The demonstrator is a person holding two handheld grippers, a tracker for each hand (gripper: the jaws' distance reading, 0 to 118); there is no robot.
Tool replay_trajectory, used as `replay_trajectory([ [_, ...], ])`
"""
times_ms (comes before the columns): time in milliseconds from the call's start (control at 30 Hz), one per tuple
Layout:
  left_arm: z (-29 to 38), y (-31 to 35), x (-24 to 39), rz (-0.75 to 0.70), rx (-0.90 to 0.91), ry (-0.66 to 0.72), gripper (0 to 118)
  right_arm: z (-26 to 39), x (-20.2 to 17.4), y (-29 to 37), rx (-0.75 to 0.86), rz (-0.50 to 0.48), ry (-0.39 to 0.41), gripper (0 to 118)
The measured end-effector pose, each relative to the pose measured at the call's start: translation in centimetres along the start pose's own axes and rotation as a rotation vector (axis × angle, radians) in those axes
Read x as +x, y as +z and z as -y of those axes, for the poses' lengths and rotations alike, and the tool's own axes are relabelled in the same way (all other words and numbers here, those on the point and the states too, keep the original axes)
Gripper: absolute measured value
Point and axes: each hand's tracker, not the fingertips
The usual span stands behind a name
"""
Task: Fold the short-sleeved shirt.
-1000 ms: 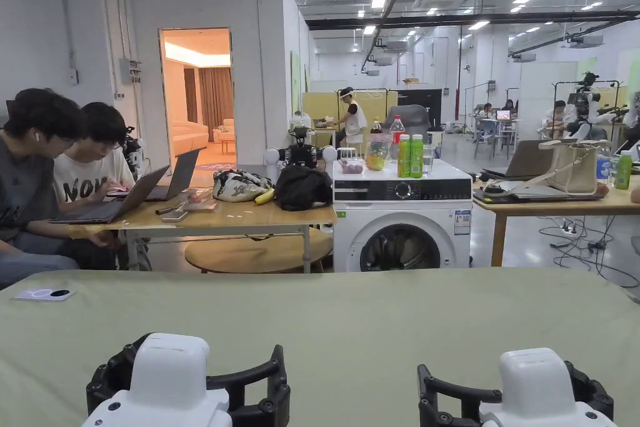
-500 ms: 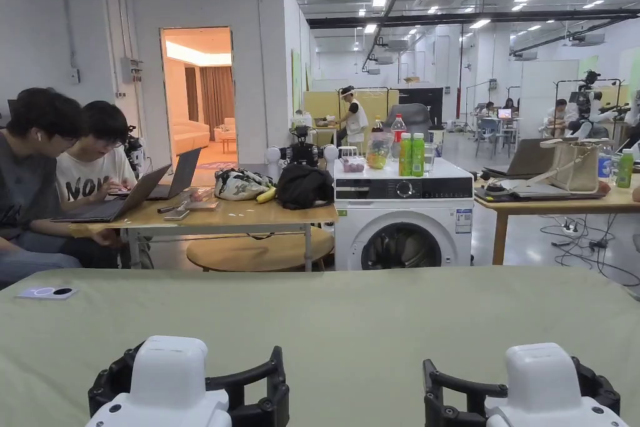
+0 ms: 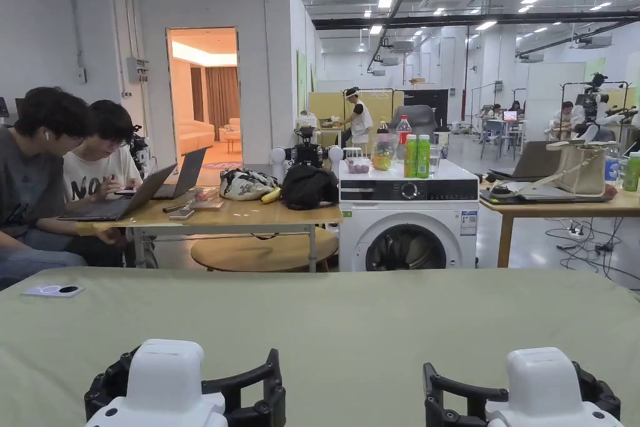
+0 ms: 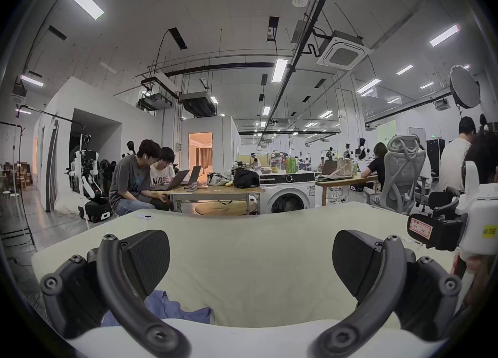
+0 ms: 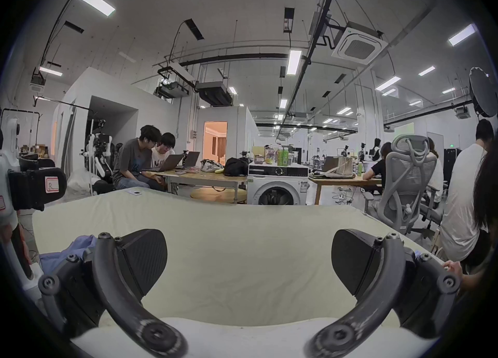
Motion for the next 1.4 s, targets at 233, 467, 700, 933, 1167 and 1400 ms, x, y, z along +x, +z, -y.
replay_trajectory([
  [233, -0.19, 0.13, 0.20, -0.011, 0.006, 0.001, 118, 0.26, -0.59, 0.14, 0.005, 0.002, 0.022, 118],
  [467, -0.15, 0.13, 0.37, -0.008, 0.001, -0.012, 118, 0.26, -0.38, 0.06, -0.004, 0.005, 0.014, 118],
  [700, 0.05, 0.10, 0.19, -0.002, -0.004, -0.007, 118, 0.41, -0.23, 0.12, -0.014, 0.004, 0.003, 118],
  [933, -0.03, 0.42, 0.30, 0.001, 0.001, -0.006, 118, 0.37, -0.23, 0.17, -0.018, -0.004, 0.004, 118],
  [1167, -0.13, 0.47, 0.26, -0.009, 0.006, -0.010, 118, 0.38, -0.36, 0.30, -0.016, 0.004, 0.013, 118],
  [1400, 0.26, 0.49, 0.18, 0.010, 0.011, -0.020, 108, 0.51, -0.34, 0.58, -0.004, -0.006, 0.028, 62],
])
